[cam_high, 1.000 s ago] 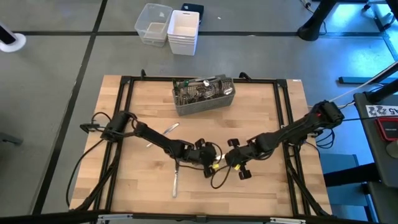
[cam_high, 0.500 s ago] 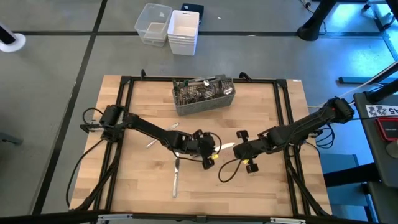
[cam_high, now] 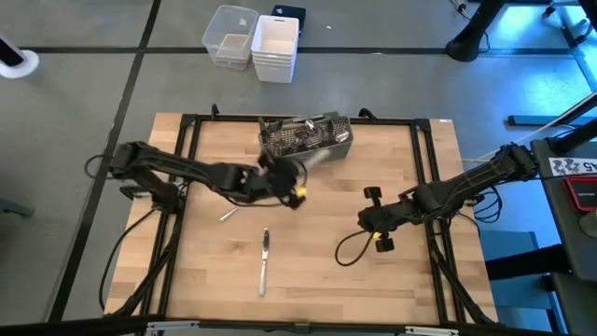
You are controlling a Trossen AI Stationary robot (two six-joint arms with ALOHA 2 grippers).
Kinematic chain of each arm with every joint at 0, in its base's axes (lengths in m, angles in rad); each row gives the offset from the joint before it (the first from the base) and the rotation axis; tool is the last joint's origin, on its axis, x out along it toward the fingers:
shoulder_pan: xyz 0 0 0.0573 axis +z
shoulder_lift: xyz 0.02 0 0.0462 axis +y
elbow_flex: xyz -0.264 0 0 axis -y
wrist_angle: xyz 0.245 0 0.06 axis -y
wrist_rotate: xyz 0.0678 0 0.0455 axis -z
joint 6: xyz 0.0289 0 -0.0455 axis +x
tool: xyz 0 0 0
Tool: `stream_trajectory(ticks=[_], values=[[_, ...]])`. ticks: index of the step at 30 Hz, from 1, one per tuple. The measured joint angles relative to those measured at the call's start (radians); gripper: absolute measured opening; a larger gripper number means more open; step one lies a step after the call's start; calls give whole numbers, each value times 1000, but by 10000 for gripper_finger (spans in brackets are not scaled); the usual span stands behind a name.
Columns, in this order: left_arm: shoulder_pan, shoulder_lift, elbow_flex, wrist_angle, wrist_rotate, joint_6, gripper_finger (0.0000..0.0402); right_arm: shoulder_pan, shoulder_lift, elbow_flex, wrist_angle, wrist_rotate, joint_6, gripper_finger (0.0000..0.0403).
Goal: Sort silverware
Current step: Put the silver table knife into the gray silverware organizer
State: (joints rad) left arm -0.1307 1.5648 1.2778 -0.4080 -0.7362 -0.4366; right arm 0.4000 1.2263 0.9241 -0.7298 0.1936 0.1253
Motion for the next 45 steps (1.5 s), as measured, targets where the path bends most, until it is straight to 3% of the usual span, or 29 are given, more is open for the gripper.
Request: stream_trajectory(ticks=[8,11,14,21,27,37,45], values=[[85,-167,-174,57,-264,-51,40,-1,2,0,-5,33,-1,10],[131,-183,-267,209,-319,4,41,-1,2,0,-2,43,-3,10],[181,-182,-366,466,-319,146,41,-1,2,0,-2,59,-3,10],[277,-182,-603,1157,-196,405,41,-1,2,0,-2,69,-2,10],[337,-166,-745,1460,28,467,33,-1,2,0,1,89,-22,10],[415,-2,-774,1615,197,474,42,-1,2,-1,29,129,-33,10],[425,114,-773,1650,203,480,44,-1,2,-1,27,129,-33,10]])
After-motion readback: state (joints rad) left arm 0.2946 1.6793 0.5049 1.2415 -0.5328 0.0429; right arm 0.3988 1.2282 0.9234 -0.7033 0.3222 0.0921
